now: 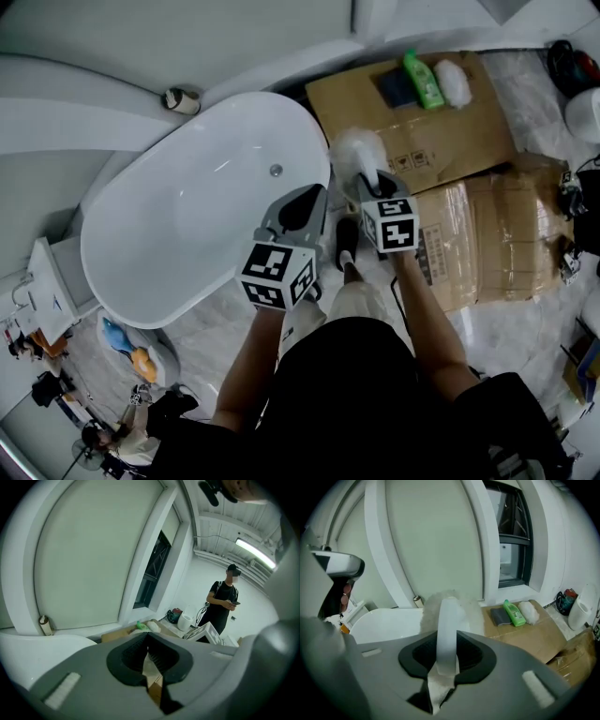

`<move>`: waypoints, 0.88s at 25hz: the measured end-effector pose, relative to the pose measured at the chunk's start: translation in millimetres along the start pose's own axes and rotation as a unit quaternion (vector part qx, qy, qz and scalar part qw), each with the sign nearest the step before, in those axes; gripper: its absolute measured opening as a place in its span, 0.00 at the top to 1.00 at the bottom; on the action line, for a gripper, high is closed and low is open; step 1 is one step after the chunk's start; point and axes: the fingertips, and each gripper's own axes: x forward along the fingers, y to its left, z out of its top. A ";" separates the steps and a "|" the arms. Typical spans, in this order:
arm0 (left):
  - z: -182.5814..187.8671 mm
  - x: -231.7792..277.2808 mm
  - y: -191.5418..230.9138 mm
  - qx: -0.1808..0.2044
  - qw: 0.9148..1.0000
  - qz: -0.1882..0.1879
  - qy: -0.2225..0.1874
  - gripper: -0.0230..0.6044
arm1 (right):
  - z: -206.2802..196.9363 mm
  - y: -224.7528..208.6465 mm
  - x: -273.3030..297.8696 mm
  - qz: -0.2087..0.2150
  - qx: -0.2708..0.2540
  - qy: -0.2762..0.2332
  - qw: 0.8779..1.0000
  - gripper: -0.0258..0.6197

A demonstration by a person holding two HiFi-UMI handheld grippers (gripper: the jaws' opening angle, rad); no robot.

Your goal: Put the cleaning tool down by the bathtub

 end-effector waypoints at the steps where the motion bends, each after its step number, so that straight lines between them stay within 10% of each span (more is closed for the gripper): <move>1: 0.3 5.0 0.2 -0.002 1.000 -0.001 0.002 0.96 | -2.2 -4.2 5.6 -0.001 0.001 0.005 1.000 0.82; 22: -31.6 60.8 49.2 -0.044 0.998 0.040 0.020 0.96 | -60.9 -62.4 118.8 -0.011 -0.001 0.042 0.999 0.82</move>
